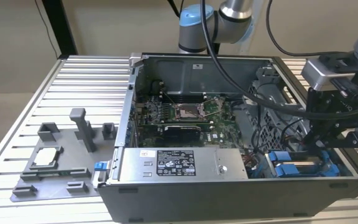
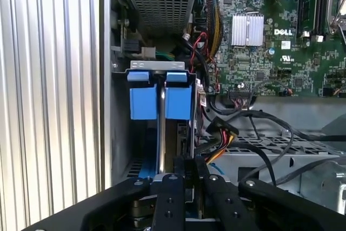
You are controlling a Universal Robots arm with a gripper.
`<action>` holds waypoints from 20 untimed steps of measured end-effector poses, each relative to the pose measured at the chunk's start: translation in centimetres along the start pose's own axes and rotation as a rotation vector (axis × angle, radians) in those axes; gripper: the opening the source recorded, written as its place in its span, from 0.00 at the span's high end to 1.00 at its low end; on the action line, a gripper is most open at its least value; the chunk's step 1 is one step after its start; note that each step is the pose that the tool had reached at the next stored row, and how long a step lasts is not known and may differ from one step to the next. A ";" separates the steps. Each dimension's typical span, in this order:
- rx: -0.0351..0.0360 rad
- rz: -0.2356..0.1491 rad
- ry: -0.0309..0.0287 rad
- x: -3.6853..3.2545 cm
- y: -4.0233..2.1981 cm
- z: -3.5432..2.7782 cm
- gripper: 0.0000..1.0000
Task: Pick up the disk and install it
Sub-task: 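Insert the disk into the insertion slot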
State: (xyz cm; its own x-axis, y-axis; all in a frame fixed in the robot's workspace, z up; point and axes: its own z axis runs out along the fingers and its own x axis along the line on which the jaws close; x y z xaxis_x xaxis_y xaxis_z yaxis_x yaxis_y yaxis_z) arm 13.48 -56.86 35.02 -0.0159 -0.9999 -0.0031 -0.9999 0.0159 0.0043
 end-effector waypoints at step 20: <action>-0.0199 -0.001 0.0349 -0.28 -0.78 0.56 1.00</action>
State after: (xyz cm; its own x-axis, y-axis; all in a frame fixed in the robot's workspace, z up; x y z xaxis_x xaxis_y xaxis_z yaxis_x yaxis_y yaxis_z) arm 14.26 -56.60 34.45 -0.0145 -0.9994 0.0318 -0.9996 0.0152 0.0242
